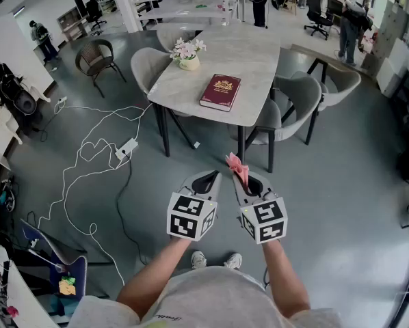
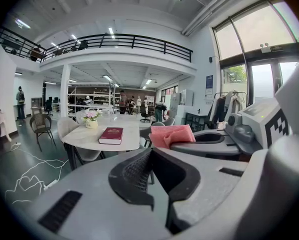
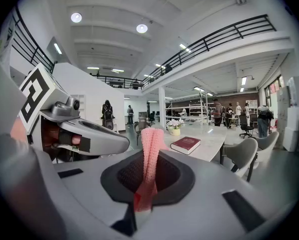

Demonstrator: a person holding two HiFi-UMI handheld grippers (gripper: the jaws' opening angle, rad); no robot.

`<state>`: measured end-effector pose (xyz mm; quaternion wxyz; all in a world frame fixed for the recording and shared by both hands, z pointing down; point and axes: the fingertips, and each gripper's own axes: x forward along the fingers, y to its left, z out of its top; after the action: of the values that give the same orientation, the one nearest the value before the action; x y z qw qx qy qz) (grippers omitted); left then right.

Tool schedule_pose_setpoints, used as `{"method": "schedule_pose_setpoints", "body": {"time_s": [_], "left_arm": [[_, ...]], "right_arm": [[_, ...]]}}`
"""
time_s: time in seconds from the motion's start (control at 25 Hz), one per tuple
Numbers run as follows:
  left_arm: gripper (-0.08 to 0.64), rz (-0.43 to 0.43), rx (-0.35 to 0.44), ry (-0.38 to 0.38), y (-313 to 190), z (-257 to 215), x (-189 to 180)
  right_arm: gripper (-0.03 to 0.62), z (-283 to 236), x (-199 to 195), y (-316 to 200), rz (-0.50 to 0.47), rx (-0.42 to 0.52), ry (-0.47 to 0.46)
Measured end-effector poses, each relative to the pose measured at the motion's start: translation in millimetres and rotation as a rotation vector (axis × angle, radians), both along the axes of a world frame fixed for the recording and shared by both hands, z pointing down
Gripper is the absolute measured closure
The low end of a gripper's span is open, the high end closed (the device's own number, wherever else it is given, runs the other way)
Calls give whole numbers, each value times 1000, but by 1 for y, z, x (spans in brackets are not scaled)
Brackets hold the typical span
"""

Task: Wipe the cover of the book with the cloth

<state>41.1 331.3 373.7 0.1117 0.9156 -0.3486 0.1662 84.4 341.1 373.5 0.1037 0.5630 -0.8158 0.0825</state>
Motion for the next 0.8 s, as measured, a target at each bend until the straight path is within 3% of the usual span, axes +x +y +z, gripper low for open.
{"method": "schedule_pose_setpoints", "body": {"time_s": [0.8], "left_arm": [[552, -57, 23, -42, -3, 4, 39]], "right_arm": [[575, 8, 31, -6, -78, -4, -24]]}}
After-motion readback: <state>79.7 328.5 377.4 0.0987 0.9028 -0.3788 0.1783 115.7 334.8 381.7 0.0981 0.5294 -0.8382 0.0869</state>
